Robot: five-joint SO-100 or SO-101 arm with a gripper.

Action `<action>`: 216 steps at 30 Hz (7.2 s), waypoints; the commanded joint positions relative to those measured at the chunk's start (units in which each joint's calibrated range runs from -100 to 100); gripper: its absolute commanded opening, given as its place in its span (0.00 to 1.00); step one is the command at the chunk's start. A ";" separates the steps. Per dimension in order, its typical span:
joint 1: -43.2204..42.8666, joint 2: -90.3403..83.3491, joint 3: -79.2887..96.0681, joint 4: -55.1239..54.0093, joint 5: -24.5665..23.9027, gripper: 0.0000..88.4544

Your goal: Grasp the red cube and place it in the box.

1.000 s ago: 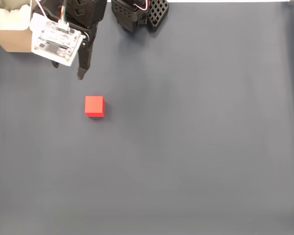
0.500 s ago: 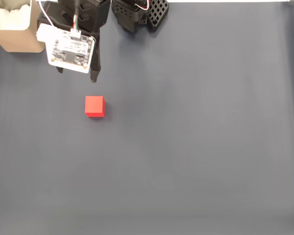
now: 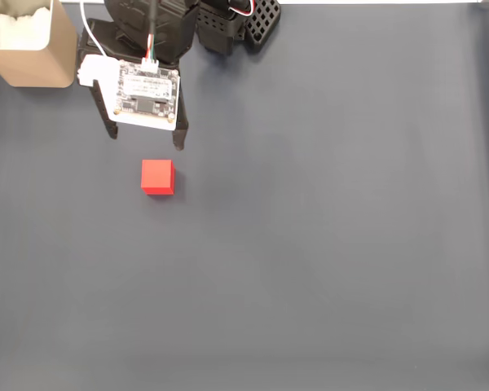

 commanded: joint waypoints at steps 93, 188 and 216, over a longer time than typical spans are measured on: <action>-3.43 15.47 13.45 -19.80 -2.88 0.45; -1.09 15.39 9.16 -18.07 -3.76 0.46; -0.45 22.75 9.62 -22.42 -4.30 0.49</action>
